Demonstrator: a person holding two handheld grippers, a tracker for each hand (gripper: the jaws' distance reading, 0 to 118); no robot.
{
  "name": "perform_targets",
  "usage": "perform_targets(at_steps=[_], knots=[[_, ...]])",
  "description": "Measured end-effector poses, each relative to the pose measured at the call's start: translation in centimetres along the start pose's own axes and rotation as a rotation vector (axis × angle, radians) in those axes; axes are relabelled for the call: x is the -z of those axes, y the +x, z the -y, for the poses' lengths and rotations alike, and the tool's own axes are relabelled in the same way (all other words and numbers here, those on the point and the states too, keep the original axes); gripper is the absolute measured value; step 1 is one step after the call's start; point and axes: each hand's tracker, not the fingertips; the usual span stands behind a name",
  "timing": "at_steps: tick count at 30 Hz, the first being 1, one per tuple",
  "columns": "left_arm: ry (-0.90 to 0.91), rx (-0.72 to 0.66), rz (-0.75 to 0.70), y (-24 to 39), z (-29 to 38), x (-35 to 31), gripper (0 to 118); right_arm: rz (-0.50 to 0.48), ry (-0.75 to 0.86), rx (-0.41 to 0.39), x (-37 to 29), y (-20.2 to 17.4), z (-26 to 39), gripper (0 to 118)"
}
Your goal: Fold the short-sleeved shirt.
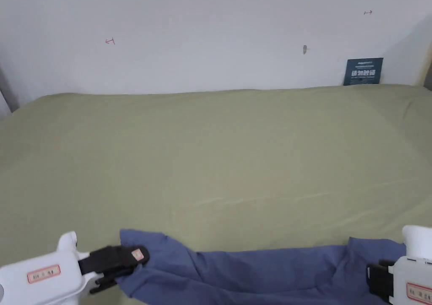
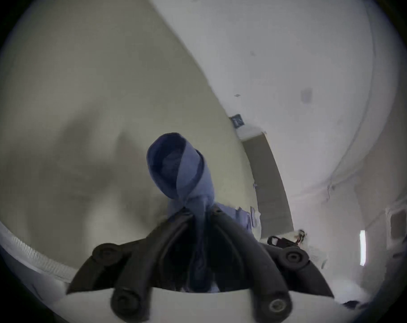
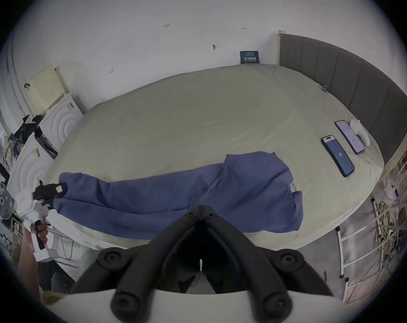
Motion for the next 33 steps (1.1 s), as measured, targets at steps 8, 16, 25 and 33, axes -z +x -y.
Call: perform_targets(at_steps=[8,16,25,33], knots=[[-0.182,0.22,0.117,11.8,3.5,9.1,8,-0.004,0.035,0.04,-2.3,1.3,-0.4,1],[-0.34,0.115,0.123,11.0,7.0,19.7,42,0.037,0.018,0.075,-3.0,3.8,0.6,1],[-0.341,-0.049,0.067,8.6,8.9,19.1,71,0.042,-0.01,0.093,-2.5,4.3,1.2,1],[-0.215,0.061,0.02,7.9,8.9,17.5,0,-0.014,0.025,0.083,-3.4,3.3,1.0,1]])
